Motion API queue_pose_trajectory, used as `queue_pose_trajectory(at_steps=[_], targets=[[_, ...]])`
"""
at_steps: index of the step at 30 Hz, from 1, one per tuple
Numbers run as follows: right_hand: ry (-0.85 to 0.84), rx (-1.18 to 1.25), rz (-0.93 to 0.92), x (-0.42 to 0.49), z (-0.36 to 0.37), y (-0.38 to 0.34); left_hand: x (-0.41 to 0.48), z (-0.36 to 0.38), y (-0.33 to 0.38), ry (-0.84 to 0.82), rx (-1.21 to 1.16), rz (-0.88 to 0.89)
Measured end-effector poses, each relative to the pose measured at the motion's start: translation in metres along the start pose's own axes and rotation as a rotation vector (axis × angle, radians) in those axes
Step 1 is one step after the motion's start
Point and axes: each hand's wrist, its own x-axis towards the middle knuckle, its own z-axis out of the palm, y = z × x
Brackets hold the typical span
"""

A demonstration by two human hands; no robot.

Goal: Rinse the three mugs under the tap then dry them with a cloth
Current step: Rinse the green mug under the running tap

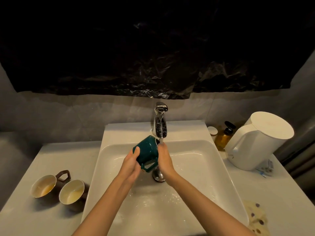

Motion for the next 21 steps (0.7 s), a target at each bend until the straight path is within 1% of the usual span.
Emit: queue_pose_trajectory(at_steps=[3,5,8,9,11,12,13,16,18,21], targets=[[-0.046,-0.192,-0.148,-0.012,0.001,0.006,0.002,-0.001,0.001,0.019,0.071,0.041],[-0.055,-0.215,-0.139,-0.005,-0.002,0.005,0.002,-0.001,0.004,0.009,0.109,0.064],[-0.021,-0.1,0.001,0.007,-0.004,0.001,0.001,0.0,0.007,0.001,0.181,0.112],[0.008,-0.136,0.001,0.007,-0.004,-0.001,0.001,0.0,0.008,0.008,0.194,0.123],[0.083,-0.279,-0.077,0.0,-0.004,-0.001,0.0,0.0,0.008,0.026,0.212,0.149],[0.103,-0.293,-0.108,-0.003,-0.004,-0.001,0.0,-0.001,0.008,0.027,0.219,0.16],[0.103,-0.271,-0.107,-0.004,-0.005,-0.001,0.0,-0.001,0.008,0.021,0.222,0.163],[0.048,-0.098,-0.036,0.003,-0.009,-0.006,0.0,0.001,0.006,-0.005,0.198,0.142],[0.049,-0.102,0.002,0.005,-0.014,-0.008,0.0,0.0,0.004,0.012,0.166,0.126],[0.036,-0.118,0.011,-0.001,-0.03,-0.01,0.001,-0.006,0.005,0.055,0.092,0.111]])
